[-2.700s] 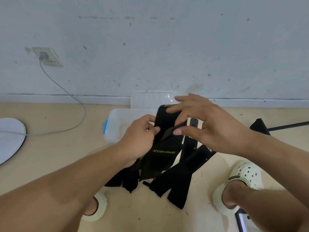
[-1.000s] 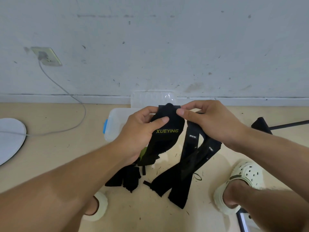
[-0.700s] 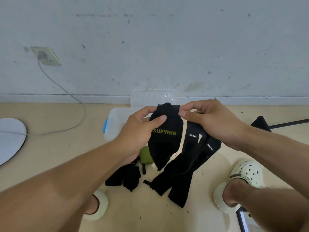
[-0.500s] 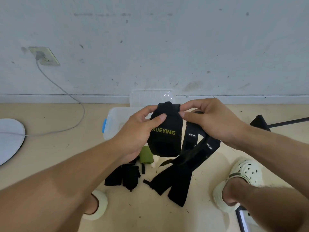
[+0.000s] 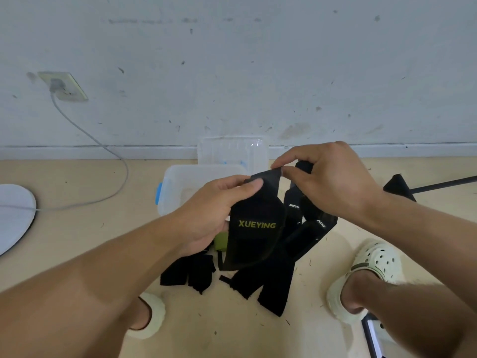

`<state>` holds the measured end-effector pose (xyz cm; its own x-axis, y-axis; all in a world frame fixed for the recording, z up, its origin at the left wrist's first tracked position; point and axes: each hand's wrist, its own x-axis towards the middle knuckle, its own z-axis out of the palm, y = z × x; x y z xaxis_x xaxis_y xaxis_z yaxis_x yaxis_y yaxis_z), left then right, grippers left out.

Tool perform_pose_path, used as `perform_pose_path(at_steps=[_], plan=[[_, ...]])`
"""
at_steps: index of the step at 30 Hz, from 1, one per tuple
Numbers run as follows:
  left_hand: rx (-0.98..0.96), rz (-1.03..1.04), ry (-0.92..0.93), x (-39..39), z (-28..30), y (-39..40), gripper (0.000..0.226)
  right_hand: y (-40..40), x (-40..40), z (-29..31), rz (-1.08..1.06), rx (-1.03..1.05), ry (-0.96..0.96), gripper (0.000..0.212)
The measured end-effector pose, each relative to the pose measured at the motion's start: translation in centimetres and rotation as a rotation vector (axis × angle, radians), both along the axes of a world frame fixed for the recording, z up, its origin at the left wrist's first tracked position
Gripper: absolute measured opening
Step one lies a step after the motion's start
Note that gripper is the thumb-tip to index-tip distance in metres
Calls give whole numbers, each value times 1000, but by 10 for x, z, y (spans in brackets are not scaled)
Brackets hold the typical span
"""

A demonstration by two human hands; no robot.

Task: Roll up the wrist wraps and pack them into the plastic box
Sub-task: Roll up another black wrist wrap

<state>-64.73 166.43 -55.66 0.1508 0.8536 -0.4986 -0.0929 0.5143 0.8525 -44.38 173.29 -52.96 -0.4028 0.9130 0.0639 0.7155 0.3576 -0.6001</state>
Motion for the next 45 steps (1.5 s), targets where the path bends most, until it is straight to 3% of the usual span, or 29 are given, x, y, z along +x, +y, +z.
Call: perform_pose_path(at_steps=[3, 7, 10, 14, 17, 21, 26, 31, 35, 40, 45], plan=[[82, 98, 68, 3, 0, -2, 24, 2, 1, 1, -16, -31, 52, 17], [179, 159, 174, 2, -2, -1, 21, 6, 4, 11, -91, -258, 241, 23], [197, 145, 180, 3, -1, -2, 23, 1, 3, 12, -83, -394, 280, 29], [194, 101, 198, 6, 0, -2, 28, -6, -4, 7, -66, -354, 306, 30], [181, 88, 206, 6, -1, -3, 38, -9, -5, 8, 11, -284, 249, 30], [178, 97, 223, 4, -4, -3, 62, -13, -6, 4, 118, -244, 35, 39], [175, 67, 274, 3, -6, -3, 74, -6, -4, -2, 72, -284, 49, 28], [195, 36, 316, 4, -5, -2, 45, -6, -4, 0, 123, -341, 87, 8], [217, 39, 368, 3, -7, -4, 20, -6, -3, -1, 147, -332, 76, 5], [352, 41, 503, 4, -7, -3, 30, -5, -3, -1, 138, -326, 61, 2], [427, 13, 528, 3, -10, -3, 13, -5, -5, -1, 78, -346, 115, 6]])
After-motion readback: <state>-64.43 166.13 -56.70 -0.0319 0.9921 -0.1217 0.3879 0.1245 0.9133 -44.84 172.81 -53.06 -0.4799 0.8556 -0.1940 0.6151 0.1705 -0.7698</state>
